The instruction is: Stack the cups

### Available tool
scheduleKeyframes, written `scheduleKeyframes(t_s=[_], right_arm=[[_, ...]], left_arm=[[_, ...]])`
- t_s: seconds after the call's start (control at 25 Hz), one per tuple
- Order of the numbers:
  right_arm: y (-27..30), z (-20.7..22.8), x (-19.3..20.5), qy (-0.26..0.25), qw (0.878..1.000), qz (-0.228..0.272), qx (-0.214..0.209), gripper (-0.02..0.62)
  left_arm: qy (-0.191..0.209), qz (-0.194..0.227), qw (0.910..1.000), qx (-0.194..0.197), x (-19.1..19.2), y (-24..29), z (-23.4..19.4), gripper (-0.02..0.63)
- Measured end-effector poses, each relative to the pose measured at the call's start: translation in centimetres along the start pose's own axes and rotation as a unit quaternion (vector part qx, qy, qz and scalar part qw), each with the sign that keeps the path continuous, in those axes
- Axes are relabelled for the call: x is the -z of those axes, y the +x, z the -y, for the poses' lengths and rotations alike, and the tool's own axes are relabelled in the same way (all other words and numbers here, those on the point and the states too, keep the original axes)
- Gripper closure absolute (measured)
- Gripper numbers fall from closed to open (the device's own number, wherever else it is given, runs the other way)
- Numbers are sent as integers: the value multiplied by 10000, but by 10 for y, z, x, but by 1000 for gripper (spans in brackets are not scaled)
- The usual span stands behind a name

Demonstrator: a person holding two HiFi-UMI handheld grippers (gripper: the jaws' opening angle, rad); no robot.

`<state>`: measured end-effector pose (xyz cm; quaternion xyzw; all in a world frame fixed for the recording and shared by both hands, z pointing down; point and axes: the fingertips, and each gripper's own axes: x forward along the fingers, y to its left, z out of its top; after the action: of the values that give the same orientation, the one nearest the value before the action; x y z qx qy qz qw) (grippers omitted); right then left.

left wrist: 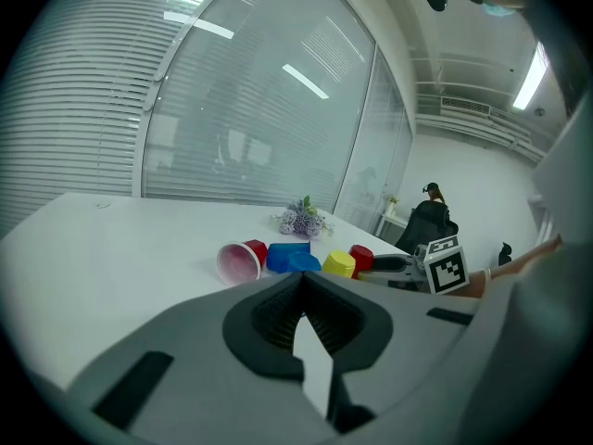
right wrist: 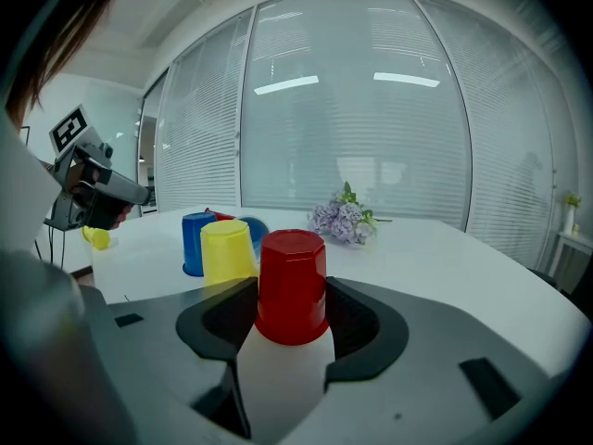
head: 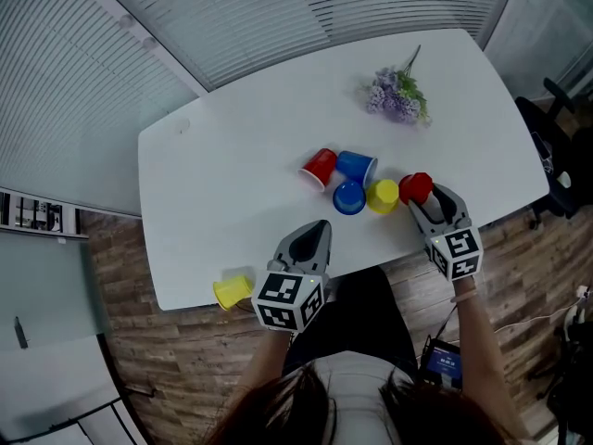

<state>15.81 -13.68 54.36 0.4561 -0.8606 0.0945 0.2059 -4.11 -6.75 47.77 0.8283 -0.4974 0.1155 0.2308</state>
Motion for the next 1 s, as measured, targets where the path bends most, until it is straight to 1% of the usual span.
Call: scheduleKeyframes(t_s=[0.2,0.36,0.68,1.0], right_arm=[[2,-1,-2,10,10000,22,-15,345],[1,-1,-3,139,9998,109,-32,344],[-16,-1,-8,162,9996,229,46,333],[-37,3,-30,163,9987,424,210,336]], left_arm=[[-13,-1,10000,-6,1,-1,1,589],[-22,14,10000,-23,1,-1,0,589],[-45,105,9999,-93,-3,-4,-5,589],[-73,236,9996,-168,-11,-9,-12,589]])
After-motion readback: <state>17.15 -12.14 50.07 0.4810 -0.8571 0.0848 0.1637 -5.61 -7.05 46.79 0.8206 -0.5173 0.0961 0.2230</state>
